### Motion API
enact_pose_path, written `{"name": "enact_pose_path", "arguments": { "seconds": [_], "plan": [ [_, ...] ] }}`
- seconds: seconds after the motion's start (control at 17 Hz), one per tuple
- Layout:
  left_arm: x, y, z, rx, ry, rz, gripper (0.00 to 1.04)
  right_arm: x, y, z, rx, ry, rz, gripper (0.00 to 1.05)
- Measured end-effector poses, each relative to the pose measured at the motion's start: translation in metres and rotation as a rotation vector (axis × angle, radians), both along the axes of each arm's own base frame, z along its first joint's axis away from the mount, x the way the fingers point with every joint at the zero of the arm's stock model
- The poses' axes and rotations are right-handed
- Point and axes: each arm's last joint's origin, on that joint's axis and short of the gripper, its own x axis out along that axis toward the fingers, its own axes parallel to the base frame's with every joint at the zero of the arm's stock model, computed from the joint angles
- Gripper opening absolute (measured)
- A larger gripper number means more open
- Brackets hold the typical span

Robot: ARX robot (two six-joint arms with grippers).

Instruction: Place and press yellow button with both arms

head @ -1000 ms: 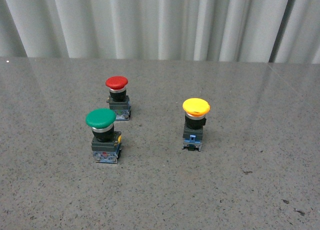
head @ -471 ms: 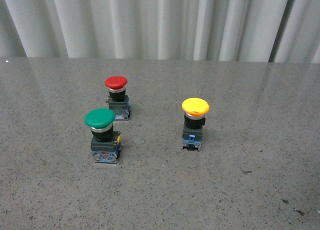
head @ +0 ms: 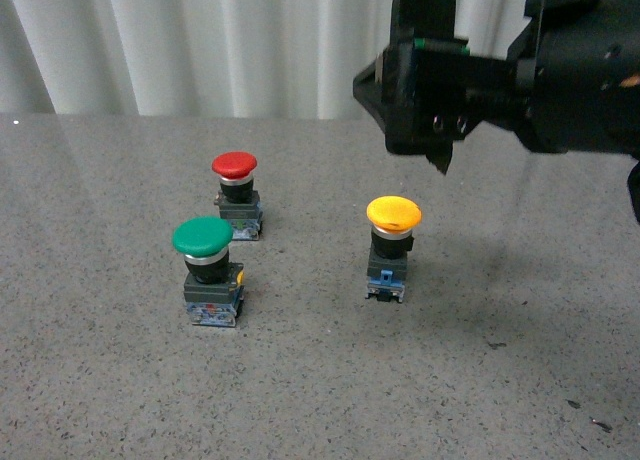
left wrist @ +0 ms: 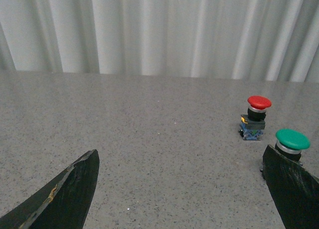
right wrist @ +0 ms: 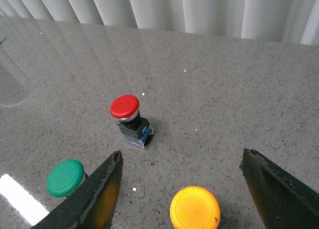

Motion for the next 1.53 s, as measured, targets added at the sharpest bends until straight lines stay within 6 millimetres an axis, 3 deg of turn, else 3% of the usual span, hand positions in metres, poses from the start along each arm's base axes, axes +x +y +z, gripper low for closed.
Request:
{"name": "enact_pose_path", "arguments": {
  "seconds": [0.29,0.35,0.41,1.18,1.29,1.53],
  "plan": [
    [0.0,0.0,0.0,0.0,0.0,0.0,0.98,0.003,0.001,-0.013,-0.038,0.048,-0.005,0.25],
    [0.0,0.0,0.0,0.0,0.0,0.0,0.98,0.005,0.001,-0.019,-0.049,0.069,-0.007,0.09],
    [0.0,0.0,0.0,0.0,0.0,0.0,0.98,0.005,0.001,-0.023,-0.056,0.08,-0.006,0.02],
    [0.0,0.0,0.0,0.0,0.0,0.0,0.98,0.008,0.005,-0.034,-0.073,0.103,-0.006,0.02],
    [0.0,0.0,0.0,0.0,0.0,0.0,0.98,0.011,0.011,-0.048,-0.109,0.125,0.003,0.02],
    [0.0,0.0,0.0,0.0,0.0,0.0,0.98,0.012,0.011,-0.051,-0.205,0.137,0.024,0.02]
  ]
}}
